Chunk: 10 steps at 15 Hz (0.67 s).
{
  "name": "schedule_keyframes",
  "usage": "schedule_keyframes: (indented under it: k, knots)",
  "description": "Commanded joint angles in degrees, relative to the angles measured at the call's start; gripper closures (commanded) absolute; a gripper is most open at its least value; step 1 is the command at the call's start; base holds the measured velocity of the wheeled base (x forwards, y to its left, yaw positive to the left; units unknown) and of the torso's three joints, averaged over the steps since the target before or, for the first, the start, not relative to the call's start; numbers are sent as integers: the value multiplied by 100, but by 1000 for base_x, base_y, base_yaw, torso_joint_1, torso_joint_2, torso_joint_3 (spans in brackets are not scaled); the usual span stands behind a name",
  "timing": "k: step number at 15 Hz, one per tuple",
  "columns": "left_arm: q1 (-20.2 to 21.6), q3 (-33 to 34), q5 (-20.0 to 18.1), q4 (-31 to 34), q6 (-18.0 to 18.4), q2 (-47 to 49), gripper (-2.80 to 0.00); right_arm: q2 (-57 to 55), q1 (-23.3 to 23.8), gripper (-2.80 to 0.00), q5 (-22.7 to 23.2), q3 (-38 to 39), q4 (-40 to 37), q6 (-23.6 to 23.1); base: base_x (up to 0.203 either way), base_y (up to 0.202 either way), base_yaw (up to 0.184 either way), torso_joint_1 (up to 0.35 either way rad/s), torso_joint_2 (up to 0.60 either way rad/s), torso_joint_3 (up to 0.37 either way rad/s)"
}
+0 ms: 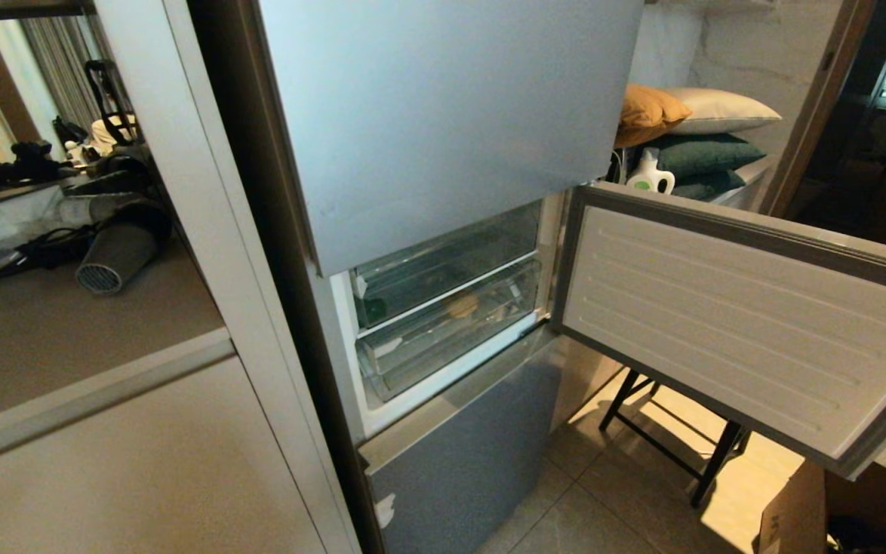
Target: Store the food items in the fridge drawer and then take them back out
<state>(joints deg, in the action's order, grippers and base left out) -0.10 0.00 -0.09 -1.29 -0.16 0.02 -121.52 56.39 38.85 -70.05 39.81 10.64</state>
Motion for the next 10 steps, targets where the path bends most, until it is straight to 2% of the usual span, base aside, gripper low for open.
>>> schedule_keyframes:
  k: [1,7,10]
  knots:
    - [1,62,0,-3,-2,-2,0,-173,21,0,126,-142,26,0,0,0,0,0,0,0]
    - [1,62,0,-3,-2,-2,0,-38,30,0,1005,226,12,-11,0,0,0,0,0,0]
    - [1,62,0,-3,-2,-2,0,114,30,0,1167,549,16,-11,0,0,0,0,0,0]
